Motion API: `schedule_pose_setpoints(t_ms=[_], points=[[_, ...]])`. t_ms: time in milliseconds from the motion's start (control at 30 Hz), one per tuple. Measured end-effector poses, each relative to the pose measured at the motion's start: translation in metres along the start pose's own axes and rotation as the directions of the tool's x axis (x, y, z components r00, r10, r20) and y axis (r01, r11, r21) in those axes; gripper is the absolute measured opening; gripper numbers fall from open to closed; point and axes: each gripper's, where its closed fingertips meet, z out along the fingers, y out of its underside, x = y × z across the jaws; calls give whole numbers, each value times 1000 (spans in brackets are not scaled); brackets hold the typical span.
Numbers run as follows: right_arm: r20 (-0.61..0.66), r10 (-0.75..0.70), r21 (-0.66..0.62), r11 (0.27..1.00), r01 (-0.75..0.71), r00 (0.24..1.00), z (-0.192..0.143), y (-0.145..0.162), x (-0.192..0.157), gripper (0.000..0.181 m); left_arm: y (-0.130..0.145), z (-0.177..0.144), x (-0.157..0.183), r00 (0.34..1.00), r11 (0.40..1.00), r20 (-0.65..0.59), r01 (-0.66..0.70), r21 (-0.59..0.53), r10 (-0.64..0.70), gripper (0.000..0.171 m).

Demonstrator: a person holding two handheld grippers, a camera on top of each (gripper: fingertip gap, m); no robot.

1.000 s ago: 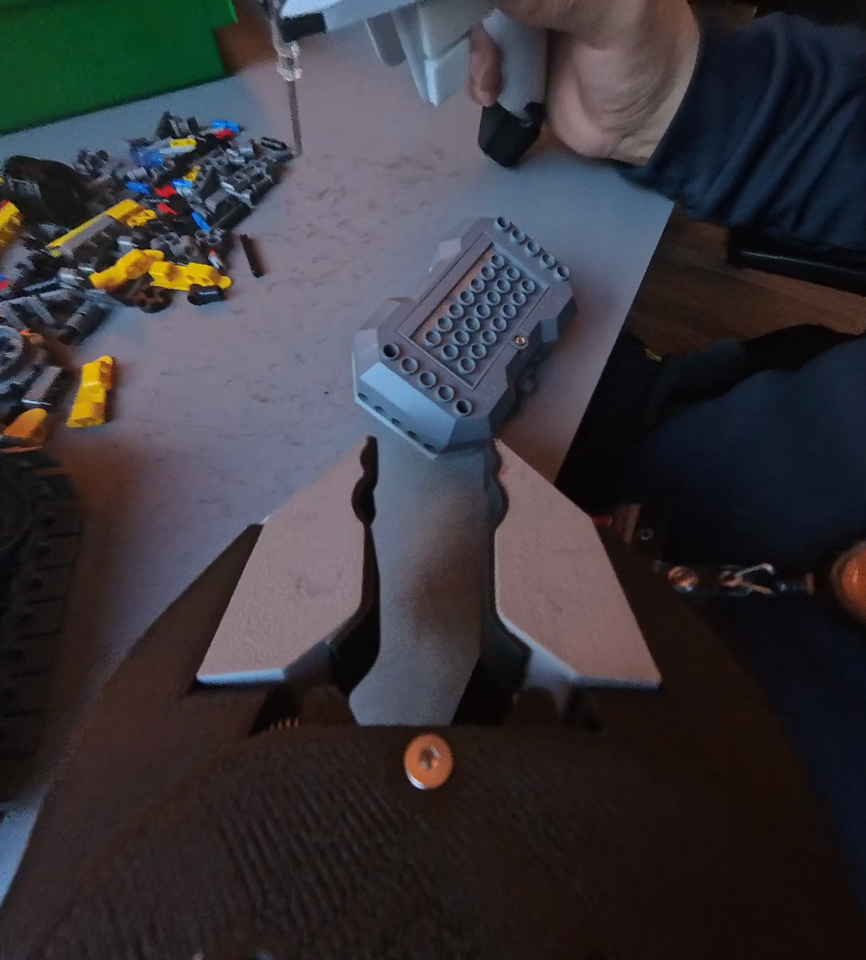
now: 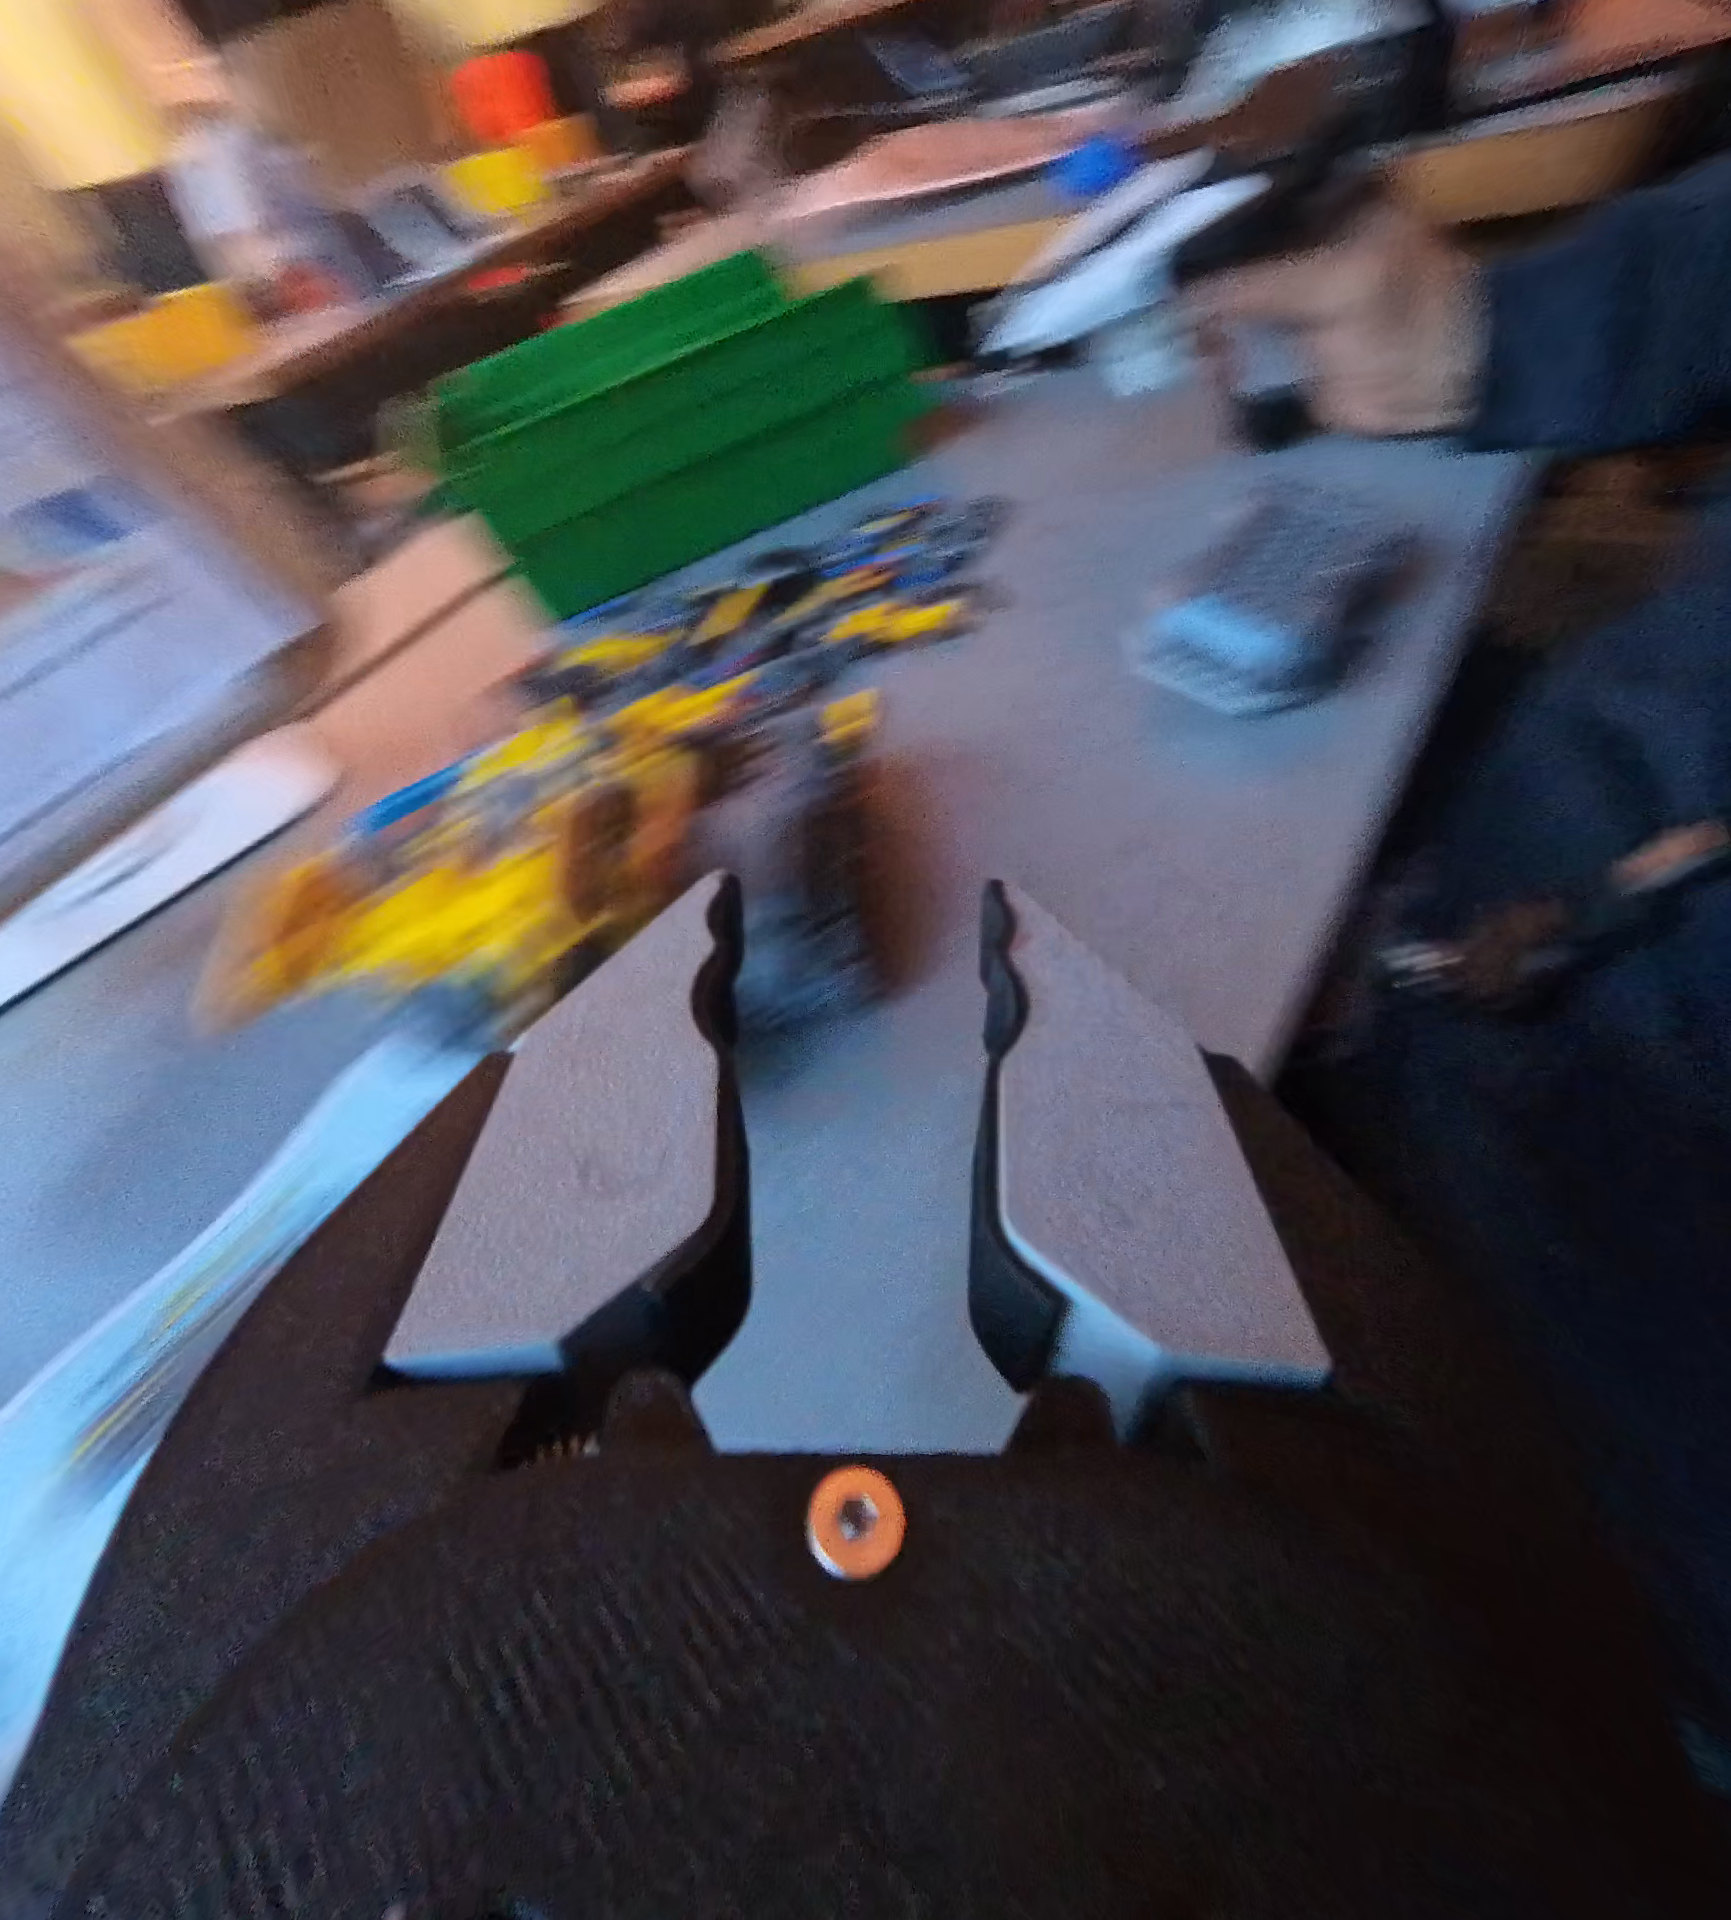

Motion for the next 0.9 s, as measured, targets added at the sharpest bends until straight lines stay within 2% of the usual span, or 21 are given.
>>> schedule_pose_setpoints(t_ms=[33, 100, 133, 200, 233, 300, 367, 567, 600, 667, 733, 833, 900], points=[[-18, 10, -5, 1000, -11, 1000, 1, 1, 4, 7, 22, -27, -47, 986, 998, 164, 30, -47, -22, 39], [-34, 21, -26, 999, -22, 999, 4, 4, 8, 7, 85, -88, -144, 881, 957, 472, 171, -235, -42, 21], [-35, 25, -40, 999, -26, 999, 6, 6, 9, 7, 114, -110, -173, 849, 914, 523, 271, -302, -79, 20], [-40, 29, -60, 998, -31, 999, 8, 9, 10, 7, 157, -130, -201, 824, 846, 526, 423, -323, -211, 15], [-43, 33, -64, 997, -36, 999, 8, 10, 11, 7, 172, -130, -199, 825, 810, 486, 481, -337, -287, 2], [-52, 45, -68, 997, -48, 998, 8, 10, 13, 7, 194, -126, -182, 815, 744, 437, 551, -379, -381, 0], [-55, 60, -81, 995, -65, 997, 9, 12, 15, 7, 192, -127, -175, 806, 768, 465, 545, -338, -367, 0], [-31, 94, -137, 986, -97, 995, 15, 21, 17, 7, 179, -132, -126, 730, 747, 509, 625, -226, -456, 0], [-28, 96, -146, 984, -99, 995, 16, 22, 17, 7, 178, -135, -122, 712, 749, 548, 627, -213, -440, 0], [-24, 94, -170, 981, -96, 995, 19, 25, 18, 7, 175, -140, -118, 693, 792, 618, 584, -179, -371, 0], [-25, 86, -187, 978, -89, 996, 21, 28, 19, 7, 168, -142, -110, 712, 834, 622, 526, -166, -325, 0], [-42, 91, -191, 977, -97, 995, 21, 29, 24, 7, 155, -145, -102, 746, 864, 575, 486, -128, -335, 19], [-53, 108, -182, 977, -116, 993, 20, 28, 27, 7, 157, -161, -113, 744, 875, 607, 458, -159, -279, 26]])
